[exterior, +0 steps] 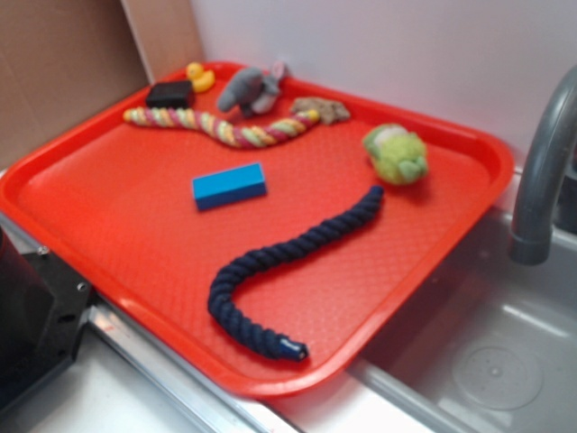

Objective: Grab the blue block.

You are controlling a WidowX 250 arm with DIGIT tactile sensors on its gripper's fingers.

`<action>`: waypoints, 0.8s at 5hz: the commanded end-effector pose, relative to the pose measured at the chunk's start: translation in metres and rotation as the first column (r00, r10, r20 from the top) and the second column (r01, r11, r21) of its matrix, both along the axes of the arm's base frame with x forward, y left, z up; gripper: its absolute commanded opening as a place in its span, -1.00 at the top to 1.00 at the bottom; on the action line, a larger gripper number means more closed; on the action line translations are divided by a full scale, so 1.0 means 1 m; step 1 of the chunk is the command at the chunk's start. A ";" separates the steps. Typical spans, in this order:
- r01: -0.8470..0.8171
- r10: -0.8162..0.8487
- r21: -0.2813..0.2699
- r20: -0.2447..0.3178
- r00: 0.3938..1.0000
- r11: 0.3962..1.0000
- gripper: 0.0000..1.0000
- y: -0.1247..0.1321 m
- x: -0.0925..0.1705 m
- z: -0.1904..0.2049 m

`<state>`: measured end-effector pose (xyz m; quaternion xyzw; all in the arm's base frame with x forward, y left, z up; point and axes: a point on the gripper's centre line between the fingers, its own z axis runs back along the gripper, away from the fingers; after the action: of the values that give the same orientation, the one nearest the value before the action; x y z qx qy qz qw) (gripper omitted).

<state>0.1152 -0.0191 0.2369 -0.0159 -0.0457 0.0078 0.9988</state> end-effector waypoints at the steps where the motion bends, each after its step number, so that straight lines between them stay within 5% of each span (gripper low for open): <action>1: 0.000 0.000 0.000 0.000 1.000 1.000 -1.00 0.000 0.000 0.000; 2: 0.208 -0.207 -0.014 0.044 0.977 0.978 -1.00 0.003 0.049 -0.046; 4: 0.376 -0.375 -0.035 0.030 0.927 0.926 -1.00 0.001 0.098 -0.125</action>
<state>0.2092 -0.0190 0.1046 -0.0461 -0.0367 -0.1866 0.9807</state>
